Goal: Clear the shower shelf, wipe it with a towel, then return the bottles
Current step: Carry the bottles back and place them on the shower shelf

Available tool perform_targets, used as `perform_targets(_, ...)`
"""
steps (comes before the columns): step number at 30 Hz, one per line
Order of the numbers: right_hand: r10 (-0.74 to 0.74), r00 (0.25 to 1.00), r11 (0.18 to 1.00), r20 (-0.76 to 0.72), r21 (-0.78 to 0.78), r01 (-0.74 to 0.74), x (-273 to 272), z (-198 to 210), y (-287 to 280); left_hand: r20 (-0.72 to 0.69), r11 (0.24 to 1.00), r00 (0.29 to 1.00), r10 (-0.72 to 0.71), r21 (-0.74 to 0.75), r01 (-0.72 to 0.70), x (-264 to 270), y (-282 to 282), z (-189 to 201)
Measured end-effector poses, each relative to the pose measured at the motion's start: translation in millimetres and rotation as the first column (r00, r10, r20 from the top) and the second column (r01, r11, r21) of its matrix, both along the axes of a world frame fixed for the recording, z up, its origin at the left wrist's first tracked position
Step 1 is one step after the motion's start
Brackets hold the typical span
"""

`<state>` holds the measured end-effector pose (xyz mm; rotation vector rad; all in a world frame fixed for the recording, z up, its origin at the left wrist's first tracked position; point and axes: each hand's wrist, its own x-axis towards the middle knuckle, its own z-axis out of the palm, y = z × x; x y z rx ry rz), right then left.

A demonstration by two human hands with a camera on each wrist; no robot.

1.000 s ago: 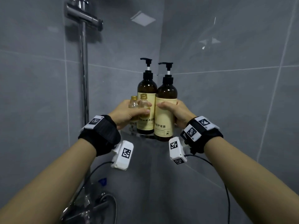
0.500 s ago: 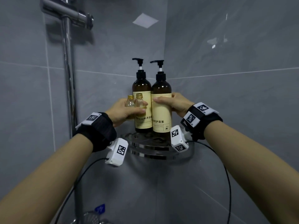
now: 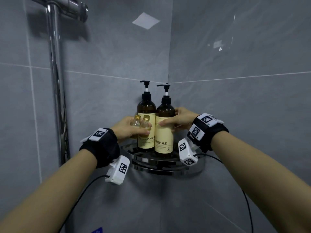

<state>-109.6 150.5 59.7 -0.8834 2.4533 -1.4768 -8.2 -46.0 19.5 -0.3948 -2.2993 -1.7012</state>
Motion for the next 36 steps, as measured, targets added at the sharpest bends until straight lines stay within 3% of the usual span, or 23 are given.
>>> perform_targets(8, -0.022, 1.0, 0.986, -0.009, 0.168, 0.023, -10.7, -6.1, -8.2, -0.014, 0.995, 0.997, 0.075, -0.058, -0.076, -12.6, 1.1, -20.3)
perform_targets(15, -0.118, 0.993, 0.98, -0.031, 0.16, 0.122, -14.5, -3.9, -9.5, 0.003, 0.983, 0.988, 0.157, -0.094, -0.156, -22.4, 2.7, -31.9)
perform_targets(20, -0.158, 0.984, 0.975, -0.083, 0.146, 0.169, -14.4, -4.2, -18.1, -0.036, 0.988, 0.989, 0.14, -0.065, -0.142, -21.8, 4.1, -34.4)
perform_targets(32, -0.137, 0.984, 0.981, 0.112, 0.157, 0.119, -0.9, -17.0, -23.1, -0.058, 0.996, 0.995, 0.083, -0.018, -0.084, -8.9, 7.3, -38.2)
perform_targets(36, -0.15, 0.982, 0.974, 0.113, 0.189, 0.127, 12.8, -21.0, -12.2, -0.064, 0.995, 0.994, 0.089, -0.029, -0.091, -1.1, 10.6, -36.0)
